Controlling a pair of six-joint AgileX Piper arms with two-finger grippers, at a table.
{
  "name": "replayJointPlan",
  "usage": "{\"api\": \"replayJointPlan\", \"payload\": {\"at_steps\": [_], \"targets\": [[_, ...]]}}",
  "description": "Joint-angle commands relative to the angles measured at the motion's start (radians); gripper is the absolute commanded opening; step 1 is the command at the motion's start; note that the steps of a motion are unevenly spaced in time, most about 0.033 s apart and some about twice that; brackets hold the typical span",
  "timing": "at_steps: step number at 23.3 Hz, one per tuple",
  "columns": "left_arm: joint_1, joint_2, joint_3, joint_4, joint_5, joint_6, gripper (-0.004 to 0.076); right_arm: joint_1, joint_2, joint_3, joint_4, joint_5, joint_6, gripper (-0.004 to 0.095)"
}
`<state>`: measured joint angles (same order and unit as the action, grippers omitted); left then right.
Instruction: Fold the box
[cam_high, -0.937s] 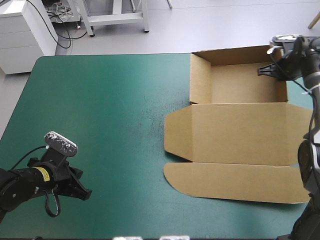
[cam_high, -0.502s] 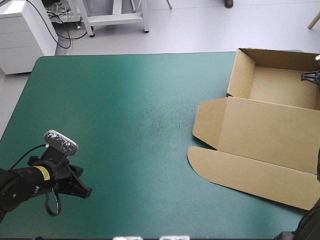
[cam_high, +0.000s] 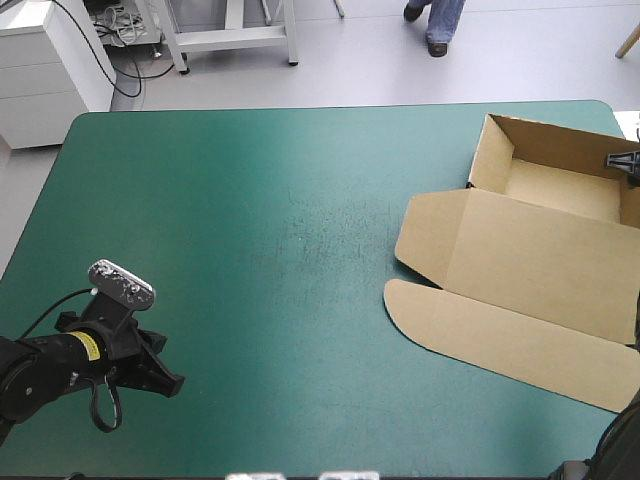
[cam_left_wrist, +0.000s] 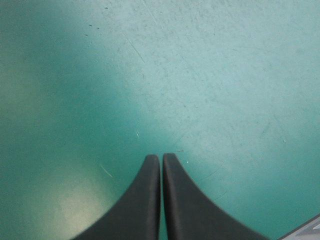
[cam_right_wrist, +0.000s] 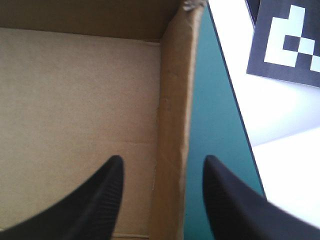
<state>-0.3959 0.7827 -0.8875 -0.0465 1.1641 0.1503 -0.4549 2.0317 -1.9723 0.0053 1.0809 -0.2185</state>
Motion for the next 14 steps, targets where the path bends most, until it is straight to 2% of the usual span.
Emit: {"api": "replayJointPlan", "payload": {"at_steps": [1,6,10,14], "targets": [[-0.001,-0.005,-0.025,-0.002,-0.040,-0.011,-0.0008,-0.008,-0.069,-0.051,0.007,0.005,-0.010,0.0698],[-0.001,-0.005,-0.025,-0.002,-0.040,-0.023,-0.0008,-0.008,-0.099,-0.103,0.047,0.084,-0.010,0.0657],[-0.001,-0.005,-0.025,-0.002,-0.042,-0.023,-0.0008,-0.005,-0.184,-0.123,0.186,0.088,-0.047,0.0435],[-0.001,-0.005,-0.025,-0.002,-0.044,-0.023,-0.0008,0.021,-0.250,-0.123,0.290,0.088,-0.064,0.0076]]}}
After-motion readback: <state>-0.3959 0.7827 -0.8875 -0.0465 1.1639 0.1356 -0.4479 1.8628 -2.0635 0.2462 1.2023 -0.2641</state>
